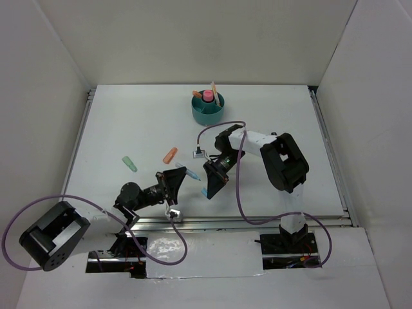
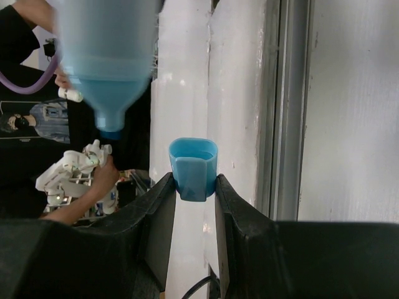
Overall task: Sort the stationery into containers
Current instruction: Close the pen cap on the pen.
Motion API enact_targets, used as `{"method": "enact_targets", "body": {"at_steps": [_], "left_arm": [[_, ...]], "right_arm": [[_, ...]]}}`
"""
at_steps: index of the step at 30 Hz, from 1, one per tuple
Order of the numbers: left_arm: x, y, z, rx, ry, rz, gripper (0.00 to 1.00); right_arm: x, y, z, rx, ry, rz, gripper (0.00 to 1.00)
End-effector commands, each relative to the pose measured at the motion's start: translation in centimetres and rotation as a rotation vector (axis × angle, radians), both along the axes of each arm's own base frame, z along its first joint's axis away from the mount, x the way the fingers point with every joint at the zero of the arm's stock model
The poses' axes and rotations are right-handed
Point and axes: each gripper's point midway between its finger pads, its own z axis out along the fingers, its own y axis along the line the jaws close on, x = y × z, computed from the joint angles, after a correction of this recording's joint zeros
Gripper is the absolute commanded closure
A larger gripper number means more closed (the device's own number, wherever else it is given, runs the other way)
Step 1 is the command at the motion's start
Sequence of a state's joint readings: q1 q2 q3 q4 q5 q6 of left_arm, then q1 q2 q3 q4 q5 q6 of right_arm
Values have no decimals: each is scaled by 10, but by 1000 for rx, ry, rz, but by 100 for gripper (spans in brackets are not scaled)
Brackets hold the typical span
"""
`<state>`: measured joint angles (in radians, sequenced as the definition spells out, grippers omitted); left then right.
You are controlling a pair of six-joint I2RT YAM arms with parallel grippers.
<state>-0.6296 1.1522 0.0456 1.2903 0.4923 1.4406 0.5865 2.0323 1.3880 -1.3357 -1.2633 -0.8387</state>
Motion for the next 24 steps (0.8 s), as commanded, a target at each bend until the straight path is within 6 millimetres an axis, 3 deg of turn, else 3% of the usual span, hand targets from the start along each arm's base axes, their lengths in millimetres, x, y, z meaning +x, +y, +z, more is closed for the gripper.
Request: {"method": "enact_targets", "body": {"at_steps": [1, 13, 14, 24], "left_arm": [[-23, 14, 70, -182, -274, -26, 100], [-25, 15, 63, -159, -269, -58, 100], [-28, 16, 53, -147, -241, -62, 100], [-37, 16, 44, -118, -208, -93, 100]], "right_arm": [[-12, -5, 26, -17, 31, 8, 99], [-6, -6, 31, -4, 25, -14, 99], [-4, -6, 31, -6, 27, -20, 99], [4, -3, 36, 6, 27, -39, 99]]}}
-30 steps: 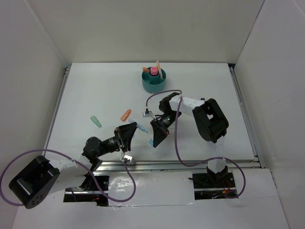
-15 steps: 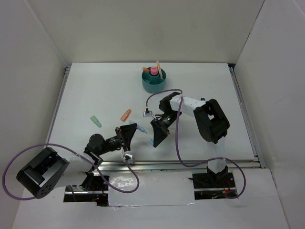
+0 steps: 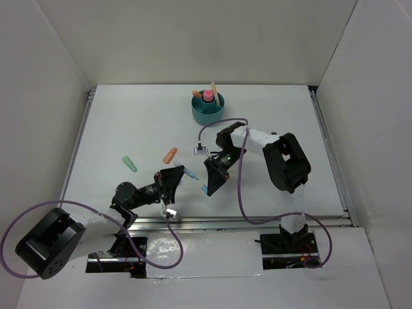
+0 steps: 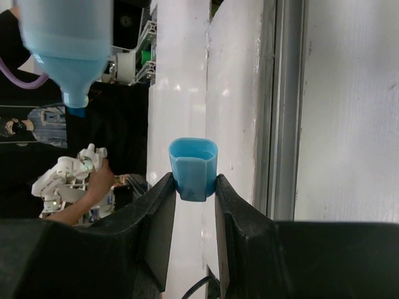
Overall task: Sort the stationery into containers
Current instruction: Close the pen cap on the pen.
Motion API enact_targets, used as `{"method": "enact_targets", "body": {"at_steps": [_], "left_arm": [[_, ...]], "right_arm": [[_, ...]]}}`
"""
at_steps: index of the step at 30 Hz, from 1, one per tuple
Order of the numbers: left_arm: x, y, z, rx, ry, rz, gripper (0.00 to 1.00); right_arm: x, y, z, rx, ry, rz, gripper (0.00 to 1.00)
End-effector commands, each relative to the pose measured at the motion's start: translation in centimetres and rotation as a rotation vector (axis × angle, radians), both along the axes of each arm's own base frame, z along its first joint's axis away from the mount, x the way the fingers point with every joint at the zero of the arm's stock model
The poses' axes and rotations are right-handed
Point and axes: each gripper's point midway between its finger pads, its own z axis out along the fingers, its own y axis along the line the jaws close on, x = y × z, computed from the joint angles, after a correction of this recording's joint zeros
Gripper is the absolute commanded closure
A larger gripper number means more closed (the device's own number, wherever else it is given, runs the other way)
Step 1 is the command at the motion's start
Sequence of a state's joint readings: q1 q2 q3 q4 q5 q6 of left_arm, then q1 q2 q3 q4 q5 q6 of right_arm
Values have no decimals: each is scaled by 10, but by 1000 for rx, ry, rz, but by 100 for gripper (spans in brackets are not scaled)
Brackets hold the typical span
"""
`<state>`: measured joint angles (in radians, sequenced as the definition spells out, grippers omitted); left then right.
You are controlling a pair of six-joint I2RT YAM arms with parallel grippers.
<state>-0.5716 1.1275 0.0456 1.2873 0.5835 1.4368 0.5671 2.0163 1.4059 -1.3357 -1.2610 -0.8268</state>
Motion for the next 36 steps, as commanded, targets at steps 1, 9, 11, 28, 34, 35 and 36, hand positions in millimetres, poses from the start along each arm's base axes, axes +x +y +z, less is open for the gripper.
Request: {"method": "enact_targets", "body": {"at_steps": [1, 9, 11, 28, 34, 35, 36], "left_arm": [[-36, 11, 36, -111, -180, -64, 100], [-34, 10, 30, -89, -147, -62, 100], [-32, 11, 28, -84, -138, -56, 100], [-20, 13, 10, -29, -119, -64, 100], [-19, 11, 5, -15, -108, -80, 100], [-19, 11, 5, -15, -108, -82, 100], [-19, 11, 5, -14, -107, -83, 100]], "right_arm": [[-4, -2, 30, 0, 46, -19, 100], [-2, 0, 35, 13, 38, -22, 99], [-2, 0, 38, 18, 30, -24, 99], [4, 4, 47, 32, 10, -29, 99], [7, 7, 52, 42, 1, -33, 99], [7, 7, 52, 40, 3, -34, 99], [7, 7, 52, 40, 0, -33, 99]]}}
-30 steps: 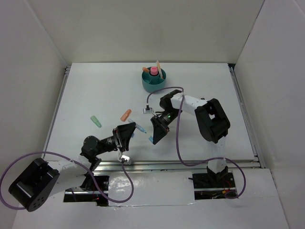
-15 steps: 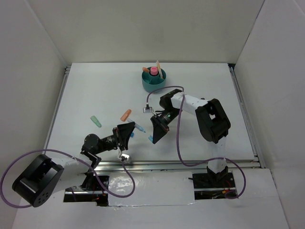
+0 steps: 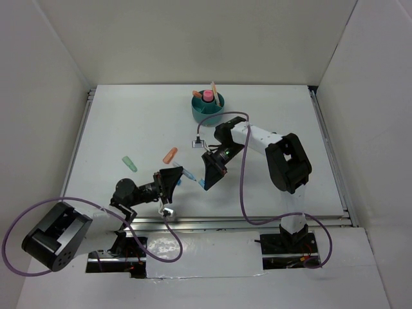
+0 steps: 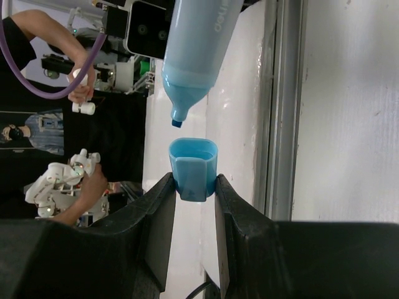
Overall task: Sort the stationery into containers
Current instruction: Close the pen cap on the pen.
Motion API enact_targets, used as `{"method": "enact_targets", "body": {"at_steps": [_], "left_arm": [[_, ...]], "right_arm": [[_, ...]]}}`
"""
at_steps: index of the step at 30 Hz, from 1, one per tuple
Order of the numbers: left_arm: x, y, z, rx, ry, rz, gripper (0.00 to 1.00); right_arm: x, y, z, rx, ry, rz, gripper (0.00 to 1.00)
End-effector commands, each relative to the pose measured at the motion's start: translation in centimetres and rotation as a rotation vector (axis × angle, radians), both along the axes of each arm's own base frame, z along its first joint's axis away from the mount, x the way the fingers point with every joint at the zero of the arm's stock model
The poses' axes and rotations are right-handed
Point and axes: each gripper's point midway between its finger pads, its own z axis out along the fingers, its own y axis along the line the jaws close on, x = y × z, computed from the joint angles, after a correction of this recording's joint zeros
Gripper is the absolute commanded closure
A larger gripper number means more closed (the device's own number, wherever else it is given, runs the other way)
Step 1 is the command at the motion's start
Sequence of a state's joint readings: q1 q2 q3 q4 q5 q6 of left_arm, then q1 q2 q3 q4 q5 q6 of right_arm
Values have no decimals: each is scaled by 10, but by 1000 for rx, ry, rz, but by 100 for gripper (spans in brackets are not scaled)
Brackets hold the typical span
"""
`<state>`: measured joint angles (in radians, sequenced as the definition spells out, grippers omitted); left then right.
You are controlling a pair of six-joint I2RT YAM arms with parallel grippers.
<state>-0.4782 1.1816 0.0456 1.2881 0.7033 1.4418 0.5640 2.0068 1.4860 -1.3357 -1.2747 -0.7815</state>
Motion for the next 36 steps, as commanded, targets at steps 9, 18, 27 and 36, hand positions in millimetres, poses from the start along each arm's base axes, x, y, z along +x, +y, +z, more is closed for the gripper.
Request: {"method": "enact_targets", "body": {"at_steps": [9, 18, 27, 36], "left_arm": [[-22, 2, 22, -54, -149, -62, 100], [-15, 5, 21, -60, -141, -34, 100], [-10, 5, 30, -70, -168, -34, 100], [-11, 4, 31, -66, -166, -45, 100]], "right_arm": [[-3, 1, 31, 1, 42, -11, 99], [-13, -5, 19, -29, 80, -3, 99], [-20, -9, 4, -69, 110, 14, 99], [-19, -1, 1, -82, 113, 33, 99]]}}
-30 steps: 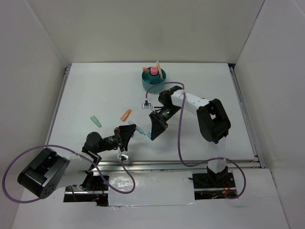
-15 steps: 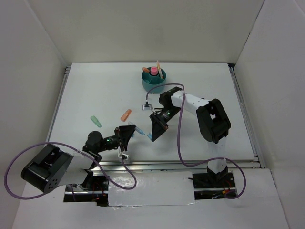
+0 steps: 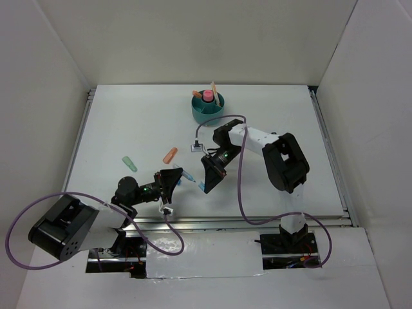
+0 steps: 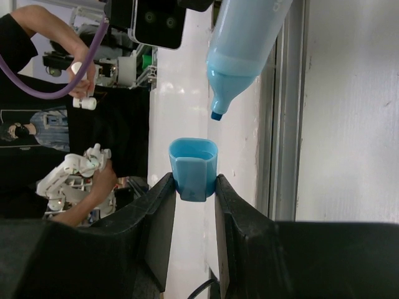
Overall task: Sort the stationery into containers
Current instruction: Close the pen cap on the pen.
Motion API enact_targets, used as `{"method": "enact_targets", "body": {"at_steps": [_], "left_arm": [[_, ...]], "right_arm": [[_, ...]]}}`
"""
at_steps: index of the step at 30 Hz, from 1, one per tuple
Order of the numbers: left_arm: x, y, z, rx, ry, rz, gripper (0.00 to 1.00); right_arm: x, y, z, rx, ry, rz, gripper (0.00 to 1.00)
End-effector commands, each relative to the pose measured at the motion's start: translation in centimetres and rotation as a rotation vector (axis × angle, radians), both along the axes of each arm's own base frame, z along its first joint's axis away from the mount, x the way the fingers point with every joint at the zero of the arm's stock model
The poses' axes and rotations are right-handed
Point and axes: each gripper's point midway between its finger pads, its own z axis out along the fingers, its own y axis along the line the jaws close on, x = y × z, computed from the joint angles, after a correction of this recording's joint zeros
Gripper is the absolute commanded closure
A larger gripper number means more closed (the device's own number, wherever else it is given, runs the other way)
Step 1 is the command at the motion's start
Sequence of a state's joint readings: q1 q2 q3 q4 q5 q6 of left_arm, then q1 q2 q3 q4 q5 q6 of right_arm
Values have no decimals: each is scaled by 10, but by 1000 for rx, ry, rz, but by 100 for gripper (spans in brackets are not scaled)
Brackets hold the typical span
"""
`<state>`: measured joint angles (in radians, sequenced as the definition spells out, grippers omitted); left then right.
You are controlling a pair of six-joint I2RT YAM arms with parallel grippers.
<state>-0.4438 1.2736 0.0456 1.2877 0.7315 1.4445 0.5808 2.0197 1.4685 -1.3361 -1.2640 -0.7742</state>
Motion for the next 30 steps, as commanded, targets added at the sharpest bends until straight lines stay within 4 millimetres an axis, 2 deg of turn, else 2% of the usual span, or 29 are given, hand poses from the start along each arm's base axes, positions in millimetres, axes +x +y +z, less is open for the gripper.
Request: {"method": "enact_targets", "body": {"at_steps": [1, 30], "left_arm": [[-19, 1, 58, -109, -246, -53, 100], [-28, -3, 51, -77, -235, -105, 100]], "right_arm": [[-11, 0, 7, -58, 85, 21, 99], [0, 15, 19, -21, 74, 14, 99]]}}
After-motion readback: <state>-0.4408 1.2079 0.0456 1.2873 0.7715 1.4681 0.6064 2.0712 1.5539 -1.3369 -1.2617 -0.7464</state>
